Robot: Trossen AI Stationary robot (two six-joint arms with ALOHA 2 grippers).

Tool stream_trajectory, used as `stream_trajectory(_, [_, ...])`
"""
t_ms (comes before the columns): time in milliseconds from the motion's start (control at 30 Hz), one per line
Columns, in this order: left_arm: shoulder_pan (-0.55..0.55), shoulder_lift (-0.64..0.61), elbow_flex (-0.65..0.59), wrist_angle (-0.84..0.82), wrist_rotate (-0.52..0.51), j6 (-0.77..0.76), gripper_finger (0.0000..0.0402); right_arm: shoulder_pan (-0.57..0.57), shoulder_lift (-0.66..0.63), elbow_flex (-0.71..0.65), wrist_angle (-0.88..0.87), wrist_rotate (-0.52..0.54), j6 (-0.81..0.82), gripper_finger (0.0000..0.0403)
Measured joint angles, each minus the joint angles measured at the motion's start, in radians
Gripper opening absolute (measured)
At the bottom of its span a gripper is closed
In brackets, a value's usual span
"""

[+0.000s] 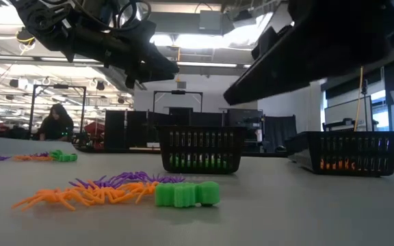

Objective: Sort Halloween decoration
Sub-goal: Put the green skeleton toy into the bottom left bin

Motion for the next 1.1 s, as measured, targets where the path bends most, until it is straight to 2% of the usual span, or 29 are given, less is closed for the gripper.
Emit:
stream_trajectory(100, [0.0,0.0,0.0,-0.006,0.0,0.0,0.0135,0.0,0.007,0.0,-0.004,-0.005,0.0,0.0145])
stream_trajectory(367, [0.0,0.0,0.0,-0.01,0.0,0.0,0.0135,0.0,0.052,0.0,0.092,-0.142,-0.049,0.0145])
stream_trajectory(600, [0.0,0.0,0.0,-0.011,0.0,0.0,0.0135,-0.001,0.124,0.075,0.091,-0.139,-0.063,0.0145])
stream_trajectory(700, [0.0,0.0,0.0,-0.013,0.0,0.0,0.0135,-0.001,0.171,0.135,0.033,-0.119,-0.066,0.0145])
stream_trajectory(833, [0.0,0.0,0.0,-0.014,0.0,0.0,0.0135,-0.008,0.224,0.208,-0.099,-0.042,-0.061,0.0145])
stream_trajectory(1100, [0.0,0.0,0.0,-0.015,0.0,0.0,0.0135,-0.029,0.266,0.232,-0.143,-0.051,-0.026,0.0137])
